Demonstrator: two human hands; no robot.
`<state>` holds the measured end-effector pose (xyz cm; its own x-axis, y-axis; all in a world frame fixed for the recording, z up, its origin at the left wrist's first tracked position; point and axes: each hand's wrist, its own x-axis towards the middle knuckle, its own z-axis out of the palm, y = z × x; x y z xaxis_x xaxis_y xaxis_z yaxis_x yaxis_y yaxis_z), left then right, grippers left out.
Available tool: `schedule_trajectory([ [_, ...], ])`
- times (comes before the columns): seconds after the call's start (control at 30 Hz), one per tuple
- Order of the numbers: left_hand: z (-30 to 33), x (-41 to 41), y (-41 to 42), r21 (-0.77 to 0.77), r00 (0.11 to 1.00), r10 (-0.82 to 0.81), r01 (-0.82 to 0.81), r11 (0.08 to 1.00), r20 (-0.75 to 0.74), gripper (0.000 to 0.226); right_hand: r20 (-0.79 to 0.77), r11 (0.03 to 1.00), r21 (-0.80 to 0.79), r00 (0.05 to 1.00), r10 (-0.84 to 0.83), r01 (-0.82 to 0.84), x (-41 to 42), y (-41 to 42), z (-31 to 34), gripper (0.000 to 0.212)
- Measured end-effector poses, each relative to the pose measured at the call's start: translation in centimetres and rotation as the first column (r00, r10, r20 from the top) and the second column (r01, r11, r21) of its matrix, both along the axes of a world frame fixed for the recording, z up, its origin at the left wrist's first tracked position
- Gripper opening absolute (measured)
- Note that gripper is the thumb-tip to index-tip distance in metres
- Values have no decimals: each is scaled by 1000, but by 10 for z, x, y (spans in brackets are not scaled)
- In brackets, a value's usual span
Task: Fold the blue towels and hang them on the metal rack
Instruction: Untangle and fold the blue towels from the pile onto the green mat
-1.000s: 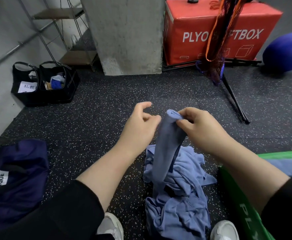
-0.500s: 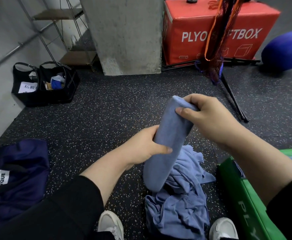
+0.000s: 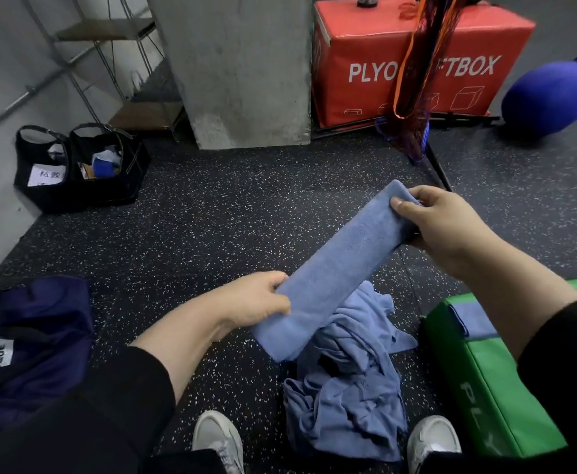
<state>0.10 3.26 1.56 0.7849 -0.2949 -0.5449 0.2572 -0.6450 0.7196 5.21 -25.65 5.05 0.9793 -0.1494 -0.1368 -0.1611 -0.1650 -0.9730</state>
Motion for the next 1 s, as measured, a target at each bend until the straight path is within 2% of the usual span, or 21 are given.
schedule_trajectory([
  [0.07, 2, 2, 5, 0, 989, 115, -116, 993, 88, 34, -40, 999, 43, 999, -9, 11, -1, -4, -3, 6],
  [0.13, 7, 3, 9, -57, 974, 196, -191, 980, 113, 28, -69, 998, 63, 998, -9, 13, -2, -7, -6, 7],
  [0.2, 12, 1, 11, -128, 981, 185, -177, 976, 52, 21, -78, 996, 83, 996, -36, 42, -1, -12, -7, 8],
  [0.3, 12, -4, 14, -204, 989, 124, -138, 969, -82, 29, -86, 992, 119, 996, -35, 45, 1, -20, -9, 17],
  [0.43, 6, -6, 10, -179, 985, 173, -175, 968, -25, 7, -95, 991, 133, 995, 5, 8, -2, -34, -12, 12],
  [0.63, 8, -8, 7, -256, 963, 270, -266, 929, -19, 33, -128, 990, 133, 991, -36, 53, -10, -59, -30, 11],
  [0.8, 12, -12, -2, -294, 959, 280, -280, 914, -43, 24, -105, 985, 139, 990, -88, 103, -19, -70, -39, 10],
  [1.0, 8, -19, -48, -404, 906, 424, -395, 825, -19, 16, -99, 989, 97, 990, -104, 113, -33, -104, -9, 12],
])
